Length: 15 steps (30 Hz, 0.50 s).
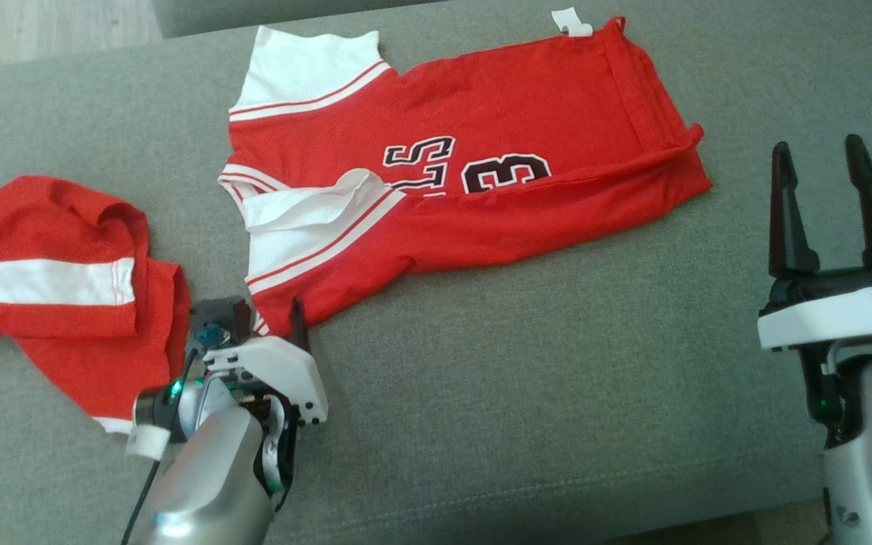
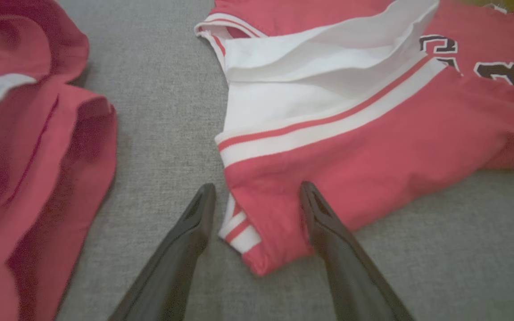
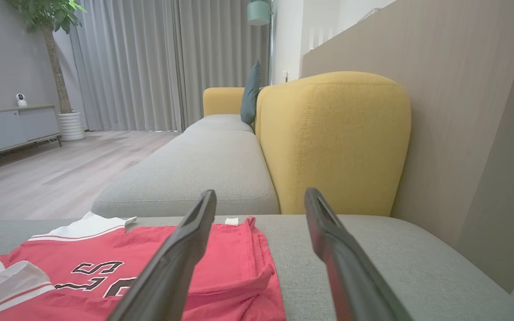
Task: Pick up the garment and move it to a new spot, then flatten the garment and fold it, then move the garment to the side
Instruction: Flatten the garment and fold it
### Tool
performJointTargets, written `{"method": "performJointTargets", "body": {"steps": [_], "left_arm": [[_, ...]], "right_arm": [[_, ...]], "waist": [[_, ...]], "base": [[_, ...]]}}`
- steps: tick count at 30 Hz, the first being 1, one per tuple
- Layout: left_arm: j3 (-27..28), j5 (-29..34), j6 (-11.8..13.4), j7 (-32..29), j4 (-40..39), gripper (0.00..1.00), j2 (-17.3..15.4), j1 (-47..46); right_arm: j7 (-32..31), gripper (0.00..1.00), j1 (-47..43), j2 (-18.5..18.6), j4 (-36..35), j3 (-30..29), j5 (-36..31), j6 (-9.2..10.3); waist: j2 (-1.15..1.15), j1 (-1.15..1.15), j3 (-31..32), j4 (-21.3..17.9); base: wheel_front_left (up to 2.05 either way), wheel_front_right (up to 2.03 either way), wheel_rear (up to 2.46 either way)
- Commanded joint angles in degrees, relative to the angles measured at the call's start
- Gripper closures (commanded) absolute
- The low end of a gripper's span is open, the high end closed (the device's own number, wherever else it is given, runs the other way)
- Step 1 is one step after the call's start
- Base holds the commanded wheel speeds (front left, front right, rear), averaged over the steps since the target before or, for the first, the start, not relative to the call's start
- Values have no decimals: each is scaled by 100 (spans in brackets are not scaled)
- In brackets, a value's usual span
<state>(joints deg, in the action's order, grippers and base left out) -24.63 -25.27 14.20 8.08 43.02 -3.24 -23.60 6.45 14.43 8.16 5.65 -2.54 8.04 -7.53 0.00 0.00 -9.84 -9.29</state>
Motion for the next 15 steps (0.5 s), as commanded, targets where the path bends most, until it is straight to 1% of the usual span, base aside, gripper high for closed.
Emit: {"method": "performJointTargets", "body": {"steps": [1, 5, 10, 11, 12, 15], "left_arm": [[150, 37, 37, 3, -97, 0, -113, -265], [63, 67, -1, -181, 247, 0, -135, -426], [-114, 76, -210, -566, 644, 0, -129, -635], [-135, 57, -263, -627, 694, 18, -123, -674], [-181, 37, -378, -665, 745, 100, -112, -747], [-193, 38, -425, -442, 683, 100, -99, -851]], "right_arm": [[-28, 0, 72, 25, -238, 83, -39, 4], [-91, 0, 112, 10, -327, 21, 7, 4], [-157, 0, 169, 44, -388, -43, -66, 4], [-199, 0, 181, 42, -375, -79, -85, 4], [-324, 0, 205, 35, -305, -154, -130, 4], [-534, 0, 267, -11, -130, -305, -176, 4]], "waist": [[0, 0, -23, -17], [0, 0, -104, -42], [0, 0, -205, -27], [0, 0, -223, -16], [0, 0, -265, 20], [0, 0, -324, 119]], "base": [[0, 0, 0], [0, 0, 0], [0, 0, 0], [0, 0, 0], [0, 0, 0], [0, 0, 0]]}}
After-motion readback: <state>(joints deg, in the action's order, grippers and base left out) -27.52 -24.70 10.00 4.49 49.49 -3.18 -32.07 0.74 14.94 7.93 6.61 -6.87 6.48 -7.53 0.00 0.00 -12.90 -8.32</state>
